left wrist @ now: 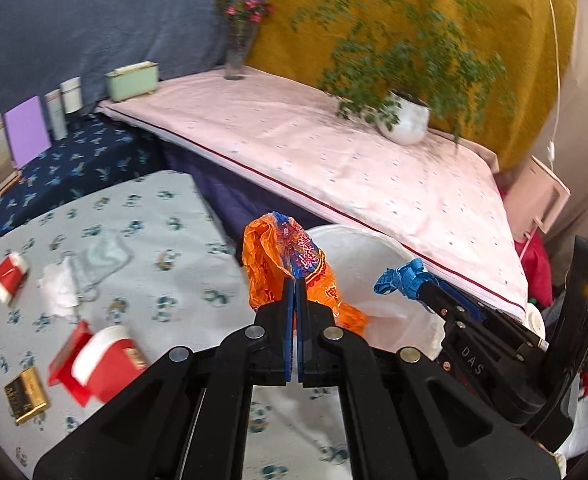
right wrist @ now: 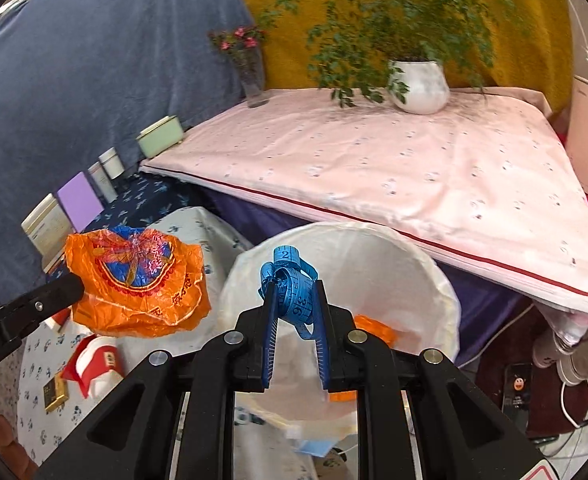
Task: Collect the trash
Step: 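Carry the orange bag and blue ribbon over the bin and open both tools, then move both tools back over the table toward the remaining trash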
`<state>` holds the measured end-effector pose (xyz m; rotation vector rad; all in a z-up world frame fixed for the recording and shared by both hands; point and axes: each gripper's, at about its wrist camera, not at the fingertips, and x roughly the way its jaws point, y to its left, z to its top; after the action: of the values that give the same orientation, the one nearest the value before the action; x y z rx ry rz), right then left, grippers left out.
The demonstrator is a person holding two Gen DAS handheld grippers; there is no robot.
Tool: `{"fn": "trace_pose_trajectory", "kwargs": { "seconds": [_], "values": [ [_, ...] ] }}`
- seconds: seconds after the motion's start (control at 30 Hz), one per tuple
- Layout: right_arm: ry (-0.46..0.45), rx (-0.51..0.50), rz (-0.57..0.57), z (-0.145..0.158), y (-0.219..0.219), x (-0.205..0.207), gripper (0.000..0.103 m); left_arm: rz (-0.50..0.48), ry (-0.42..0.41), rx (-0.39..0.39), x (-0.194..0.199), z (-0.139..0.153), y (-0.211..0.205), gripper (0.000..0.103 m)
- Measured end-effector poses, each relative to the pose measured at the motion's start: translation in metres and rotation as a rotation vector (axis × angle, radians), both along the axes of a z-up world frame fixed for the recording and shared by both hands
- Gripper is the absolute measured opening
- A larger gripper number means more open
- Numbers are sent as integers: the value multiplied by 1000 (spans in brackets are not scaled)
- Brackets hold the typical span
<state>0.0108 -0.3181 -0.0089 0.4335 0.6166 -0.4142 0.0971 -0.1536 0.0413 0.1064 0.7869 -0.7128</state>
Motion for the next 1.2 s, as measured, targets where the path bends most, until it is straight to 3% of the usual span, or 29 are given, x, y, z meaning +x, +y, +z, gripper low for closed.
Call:
{"fn": "trace_pose_trajectory", "kwargs": {
  "seconds": [0.33, 0.5, 0.87, 1.2],
  "values": [
    [27, 25, -41, -17, -26, -13, 16, -66, 71, 16, 0, -27, -41, 3],
    [28, 28, -41, -20, -28, -13, 16, -59, 77, 39, 0, -37, -44, 22],
    [30, 21, -23, -20, -21, -3, 17, -18, 78, 66, 7, -44, -30, 31],
    [14, 5, -4, -12, -5, 6, 33, 52, 39, 76, 11, -43, -3, 58]
  ]
}}
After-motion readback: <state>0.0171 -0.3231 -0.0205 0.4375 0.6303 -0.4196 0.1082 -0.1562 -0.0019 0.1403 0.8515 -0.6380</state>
